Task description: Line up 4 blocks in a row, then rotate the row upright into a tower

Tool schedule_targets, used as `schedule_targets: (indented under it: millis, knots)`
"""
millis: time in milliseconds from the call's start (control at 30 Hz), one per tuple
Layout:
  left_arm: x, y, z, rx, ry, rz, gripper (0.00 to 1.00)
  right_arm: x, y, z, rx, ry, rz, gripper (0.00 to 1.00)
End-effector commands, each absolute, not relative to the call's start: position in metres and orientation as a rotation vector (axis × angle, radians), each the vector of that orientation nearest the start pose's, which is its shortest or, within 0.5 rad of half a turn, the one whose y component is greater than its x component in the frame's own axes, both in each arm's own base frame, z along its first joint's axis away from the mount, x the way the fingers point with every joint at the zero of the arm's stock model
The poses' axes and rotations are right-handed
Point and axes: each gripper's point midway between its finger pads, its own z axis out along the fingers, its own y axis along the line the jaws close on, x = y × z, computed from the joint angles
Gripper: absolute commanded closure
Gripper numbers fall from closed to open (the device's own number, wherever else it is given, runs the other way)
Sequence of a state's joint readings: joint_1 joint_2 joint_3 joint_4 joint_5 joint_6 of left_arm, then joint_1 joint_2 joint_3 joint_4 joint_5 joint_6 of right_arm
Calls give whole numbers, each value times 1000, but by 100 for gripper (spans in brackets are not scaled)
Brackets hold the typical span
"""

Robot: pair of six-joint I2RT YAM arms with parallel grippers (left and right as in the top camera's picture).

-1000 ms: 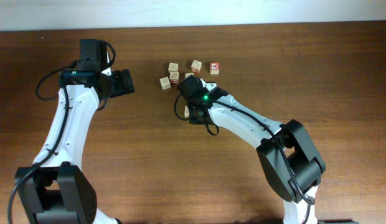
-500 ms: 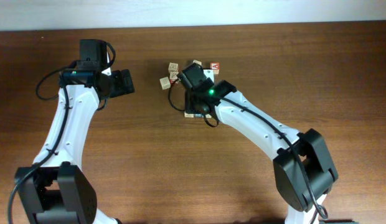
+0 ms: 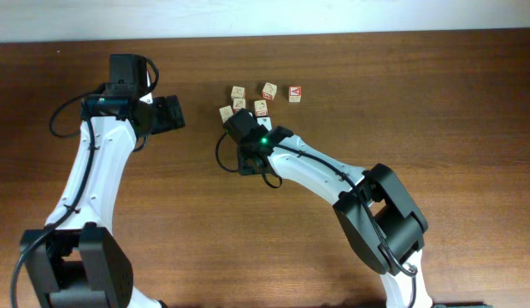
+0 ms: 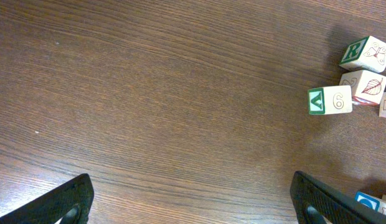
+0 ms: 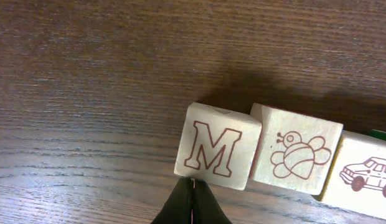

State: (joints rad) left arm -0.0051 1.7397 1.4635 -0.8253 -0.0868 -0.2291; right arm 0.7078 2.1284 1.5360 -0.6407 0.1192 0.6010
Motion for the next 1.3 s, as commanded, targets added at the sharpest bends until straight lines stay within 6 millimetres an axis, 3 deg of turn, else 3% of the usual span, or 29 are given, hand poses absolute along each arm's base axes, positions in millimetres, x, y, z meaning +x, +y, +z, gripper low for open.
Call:
schedule_targets:
  millis: [0,200,267,300,333,367,400,467,533,633,1267]
  knots:
    - [430,15,151,-342,2629,46,1,382,295,20,-109,2769,126,96]
    - [430,15,151,-342,2629,46,1,380,301,25,-158,2769,163,96]
    - [430,15,151,-342,2629,46,1,382,304,84,-149,2686,278,96]
    - [430,15,151,-342,2629,46,1,383,287,121,-105,2647,301,96]
    - [430,15,151,-342,2629,46,1,389,260,132,-38,2654,265,96]
    - [430,15,151,-342,2629,46,1,402,229,124,19,2673,200,96]
    - [430,15,151,-342,2629,46,1,413,214,115,1,2675,147,96]
    - [430,15,151,-342,2629,46,1,435,190,72,-14,2716,59,96]
    - [430,15,151,-342,2629,46,1,445,187,44,2,2730,37,96]
    - [430,15,151,-342,2629,46,1,444,183,16,-5,2770,-13,96]
    - [430,15,151,-342,2629,46,1,428,186,9,-13,2848,21,96]
